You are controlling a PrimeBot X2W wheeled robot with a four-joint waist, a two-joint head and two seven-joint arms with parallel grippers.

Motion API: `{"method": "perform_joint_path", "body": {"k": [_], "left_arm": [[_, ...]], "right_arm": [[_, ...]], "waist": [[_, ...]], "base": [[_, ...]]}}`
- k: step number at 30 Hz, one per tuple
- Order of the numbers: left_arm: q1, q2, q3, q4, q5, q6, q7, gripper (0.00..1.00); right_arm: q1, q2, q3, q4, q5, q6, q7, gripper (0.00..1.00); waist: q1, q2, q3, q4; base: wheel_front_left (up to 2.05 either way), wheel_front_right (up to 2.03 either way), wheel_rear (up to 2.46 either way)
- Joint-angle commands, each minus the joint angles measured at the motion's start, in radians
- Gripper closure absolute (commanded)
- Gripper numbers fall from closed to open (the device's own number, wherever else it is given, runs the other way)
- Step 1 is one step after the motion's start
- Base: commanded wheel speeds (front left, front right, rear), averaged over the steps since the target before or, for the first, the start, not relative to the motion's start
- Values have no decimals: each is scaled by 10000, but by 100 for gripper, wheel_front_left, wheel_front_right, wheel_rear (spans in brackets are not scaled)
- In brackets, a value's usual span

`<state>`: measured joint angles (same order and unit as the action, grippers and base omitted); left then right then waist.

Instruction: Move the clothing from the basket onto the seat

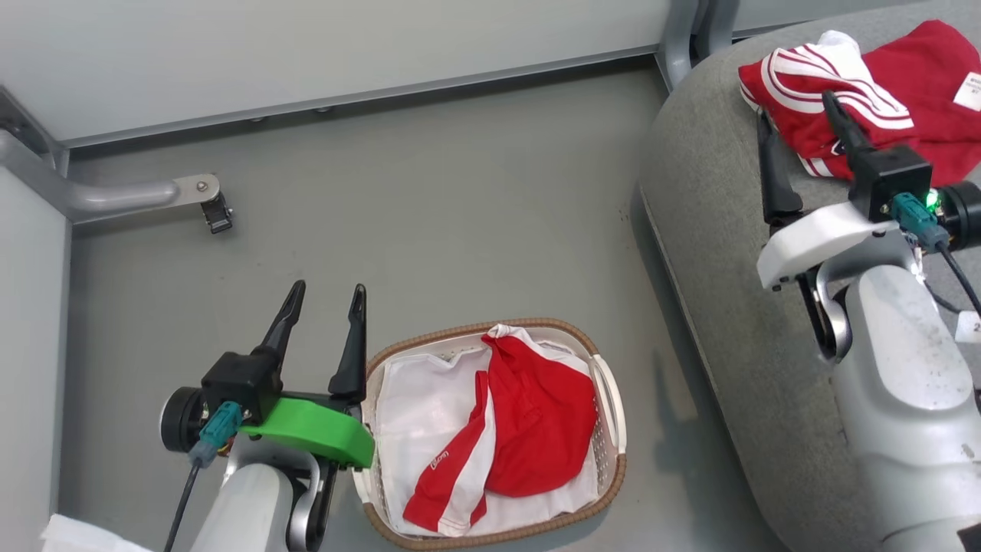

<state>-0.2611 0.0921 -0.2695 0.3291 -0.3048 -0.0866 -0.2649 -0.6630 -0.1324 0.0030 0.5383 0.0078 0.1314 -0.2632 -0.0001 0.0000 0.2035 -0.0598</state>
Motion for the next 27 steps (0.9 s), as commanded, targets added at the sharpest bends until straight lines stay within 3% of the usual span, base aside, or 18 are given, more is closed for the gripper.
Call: {"method": "perform_joint_path", "body": {"k": [1, 13, 27], "left_arm": [[274, -39, 187, -58, 87, -12, 9, 0], [1704, -363, 1490, -294, 221, -162, 9, 0], [2442, -411, 1394, -384, -61, 92, 9, 0]], "right_arm": [[401, 144, -129, -244, 60, -14, -21, 0], [2969, 787, -162, -1596, 155, -14, -23, 0], [4603, 800, -169, -1997, 618, -14, -22, 0]], "waist": [[1, 0, -268, 216], [1, 0, -972, 425], [1, 0, -1530, 577]], "base": [[0, 0, 0], [0, 0, 0], [0, 0, 0]]}}
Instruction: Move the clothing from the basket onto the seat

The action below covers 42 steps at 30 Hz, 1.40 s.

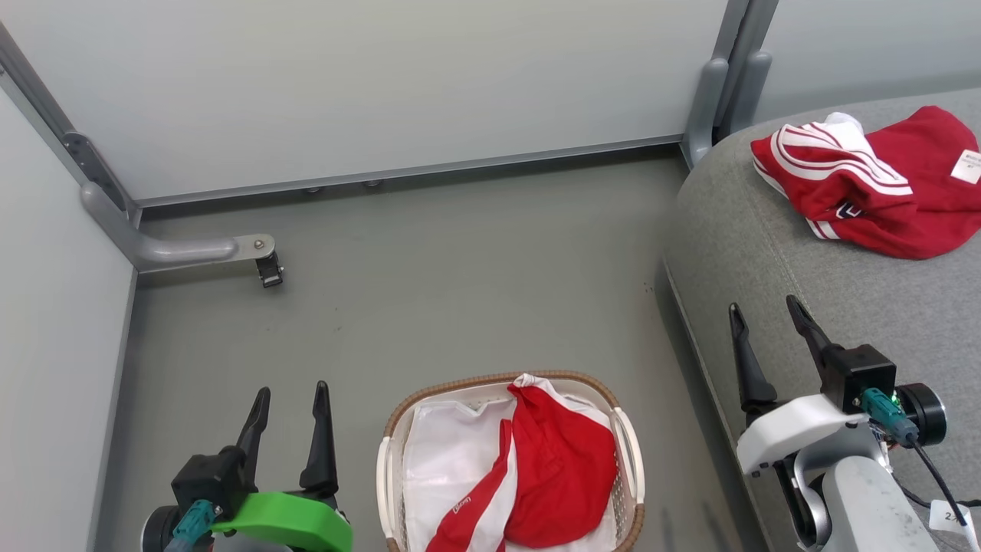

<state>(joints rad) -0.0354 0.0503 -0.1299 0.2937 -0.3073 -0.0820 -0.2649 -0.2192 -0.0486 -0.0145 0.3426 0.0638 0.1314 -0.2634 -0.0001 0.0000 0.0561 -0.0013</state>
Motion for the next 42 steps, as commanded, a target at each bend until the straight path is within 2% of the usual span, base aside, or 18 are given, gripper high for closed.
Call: {"method": "perform_joint_path", "body": {"k": [1, 19, 42], "left_arm": [[190, 6, -5, -37, -79, 60, 9, 0], [408, 5, -15, 7, -594, 235, 9, 0], [-1, 4, -124, 47, -387, 211, 9, 0]], "right_arm": [[213, -36, 30, -37, 111, -14, -21, 0], [616, -36, 417, 122, 467, -14, -21, 0], [294, -35, 329, 20, 466, -14, -20, 0]], "waist": [[1, 0, -93, -12], [1, 0, -364, -143], [1, 0, 71, -147]], "base": [[0, 0, 0], [0, 0, 0], [0, 0, 0]]}}
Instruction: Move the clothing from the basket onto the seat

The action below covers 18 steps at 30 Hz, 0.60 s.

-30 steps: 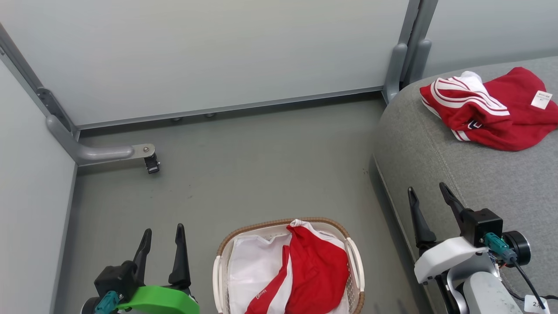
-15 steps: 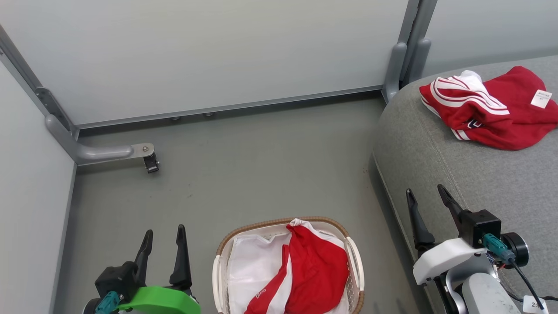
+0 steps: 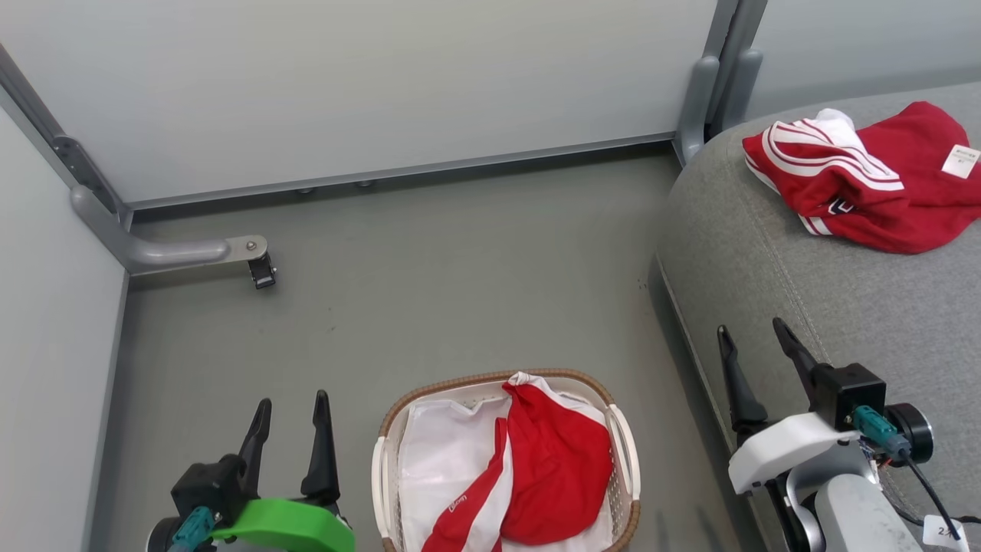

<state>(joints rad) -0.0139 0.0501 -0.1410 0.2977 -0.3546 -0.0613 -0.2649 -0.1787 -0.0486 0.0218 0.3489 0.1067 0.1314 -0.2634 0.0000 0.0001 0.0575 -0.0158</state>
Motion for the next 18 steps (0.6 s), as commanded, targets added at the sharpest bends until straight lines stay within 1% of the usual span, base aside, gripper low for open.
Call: {"method": "perform_joint_path", "body": {"k": [1, 4, 9, 13, 18], "left_arm": [[-282, 6, -30, 16, 100, -26, 8, 0], [-488, 6, -127, 110, 243, -126, 8, 0], [-1298, 9, -476, 377, 580, -319, 8, 0], [-2208, 9, -832, 780, 881, -450, 8, 0], [-3465, 14, -1555, 1706, 1282, -588, 10, 0]], "right_arm": [[-152, -37, -79, -70, 24, -14, -21, 0], [-253, -34, -204, -158, -99, -14, -20, 0], [-586, -35, -474, -449, -211, -14, -21, 0], [-1010, -34, -698, -788, -235, -14, -20, 0], [-1672, -32, -773, -1234, -284, -14, -21, 0]], "waist": [[0, -1, 130, -9], [0, -1, 351, -33], [0, -1, 1004, -136], [0, -1, 1872, -286], [0, -1, 3172, -598]], "base": [[0, 0, 0], [0, 0, 0], [0, 0, 0], [0, 0, 0], [0, 0, 0]]}}
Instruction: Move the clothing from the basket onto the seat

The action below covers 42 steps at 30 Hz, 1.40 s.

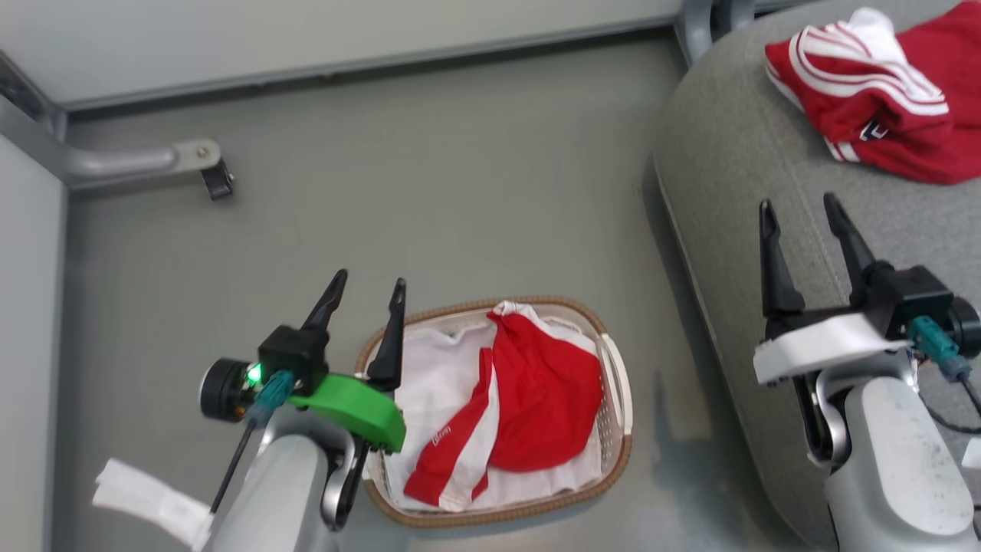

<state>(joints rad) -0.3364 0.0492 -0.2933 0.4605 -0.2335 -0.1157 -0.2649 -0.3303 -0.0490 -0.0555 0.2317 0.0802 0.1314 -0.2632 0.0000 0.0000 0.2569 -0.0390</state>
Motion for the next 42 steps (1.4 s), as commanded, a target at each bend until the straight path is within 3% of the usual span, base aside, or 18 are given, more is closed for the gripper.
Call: {"method": "perform_joint_path", "body": {"k": [1, 13, 20, 31, 36, 38, 39, 40, 42], "left_arm": [[-449, 25, -193, 283, 140, -62, 8, 0], [-2542, 42, -2170, 3879, 104, -132, 138, 0], [-3676, 46, -3133, 5251, -211, 105, 655, 0], [-4848, 46, -3666, 6681, -523, 621, 1037, 0], [-5126, 39, -3676, 7289, -722, 621, 1085, 1], [-5164, 43, -3630, 7363, -866, 587, 985, 56], [-5163, 42, -3613, 7386, -970, 574, 930, 73], [-5147, 43, -3613, 7405, -1044, 558, 892, 100], [-5108, 39, -3674, 7413, -1111, 533, 782, 100]], "right_arm": [[-276, -30, -9, -137, -18, -14, -22, 0], [-1760, -30, 747, -977, 578, -14, -22, 0], [-2373, -19, 1137, -1285, 777, -14, -23, 0], [-2990, -23, 1458, -1622, 1190, -14, -22, 0], [-3064, -23, 1722, -1659, 1263, -14, -23, 0], [-3068, -25, 1817, -1607, 1235, -14, -23, 0], [-3056, -25, 1841, -1581, 1227, -14, -22, 0], [-3039, -25, 1858, -1561, 1217, -14, -23, 0], [-2981, -25, 1874, -1502, 1190, -14, -21, 0]], "waist": [[0, 0, 1375, -425], [0, 0, 4004, -1604], [0, 0, 5177, -2080], [0, 0, 6172, -2507], [0, 0, 6273, -2536], [0, 0, 6242, -2511], [0, 0, 6202, -2490], [0, 0, 6163, -2471], [0, 0, 6050, -2419]], "base": [[0, 0, 0], [0, 0, 0], [0, 0, 0], [0, 0, 0], [0, 0, 0], [0, 0, 0], [0, 0, 0], [0, 0, 0], [0, 0, 0]]}}
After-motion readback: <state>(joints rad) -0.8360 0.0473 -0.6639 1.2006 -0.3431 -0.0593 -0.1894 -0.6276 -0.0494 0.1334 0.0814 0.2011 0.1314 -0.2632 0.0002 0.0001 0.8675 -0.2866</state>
